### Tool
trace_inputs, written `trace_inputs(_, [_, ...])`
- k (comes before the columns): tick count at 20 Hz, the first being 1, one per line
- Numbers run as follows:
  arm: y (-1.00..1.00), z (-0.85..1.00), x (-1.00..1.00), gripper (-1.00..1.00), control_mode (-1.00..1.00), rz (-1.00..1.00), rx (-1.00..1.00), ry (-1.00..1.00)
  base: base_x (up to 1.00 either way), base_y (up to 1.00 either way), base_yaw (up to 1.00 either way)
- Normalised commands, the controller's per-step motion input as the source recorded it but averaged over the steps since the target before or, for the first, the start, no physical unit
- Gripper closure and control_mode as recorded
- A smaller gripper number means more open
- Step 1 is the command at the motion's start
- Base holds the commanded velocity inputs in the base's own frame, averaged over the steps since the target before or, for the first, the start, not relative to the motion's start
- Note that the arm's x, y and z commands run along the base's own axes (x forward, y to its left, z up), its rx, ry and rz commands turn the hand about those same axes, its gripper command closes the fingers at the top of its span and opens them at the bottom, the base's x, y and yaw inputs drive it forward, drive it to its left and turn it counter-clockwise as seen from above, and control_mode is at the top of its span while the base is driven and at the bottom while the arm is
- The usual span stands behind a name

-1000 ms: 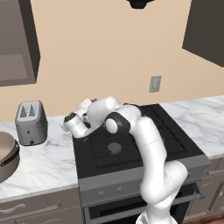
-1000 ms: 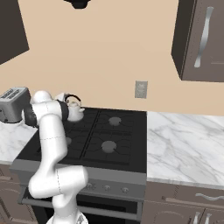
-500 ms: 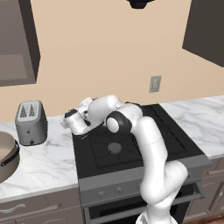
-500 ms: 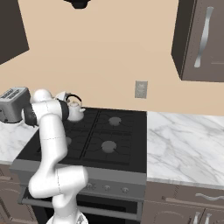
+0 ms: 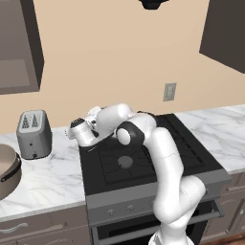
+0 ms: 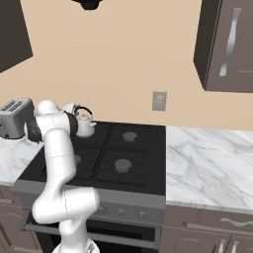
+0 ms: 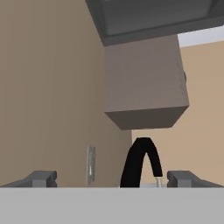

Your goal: Pick the kettle from the cabinet and place it on a stove burner. Then pick the pot from the counter and place it on another stove burner. Finally, turn both burners on.

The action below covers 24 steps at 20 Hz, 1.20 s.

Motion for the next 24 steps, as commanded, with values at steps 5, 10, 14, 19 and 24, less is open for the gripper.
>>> trace_inputs(5, [0.00, -0.15, 0.00, -1.00, -1.00, 0.00, 0.00, -0.01, 0.00, 0.00, 0.00])
trace_inputs(10, [0.00, -0.27, 0.00, -1.00, -1.00, 0.00, 0.00, -0.07, 0.00, 0.00, 0.00])
trace_inputs(14, [0.00, -0.12, 0.00, -1.00, -1.00, 0.00, 0.00, -0.08, 0.00, 0.00, 0.00])
trace_inputs(19, [0.05, 0.00, -0.04, -1.00, -1.00, 0.00, -0.02, -0.09, 0.00, 0.00, 0.00])
trace_inputs(24, [0.08, 0.00, -0.06, -1.00, -1.00, 0.00, -0.02, -0.07, 0.00, 0.00, 0.00])
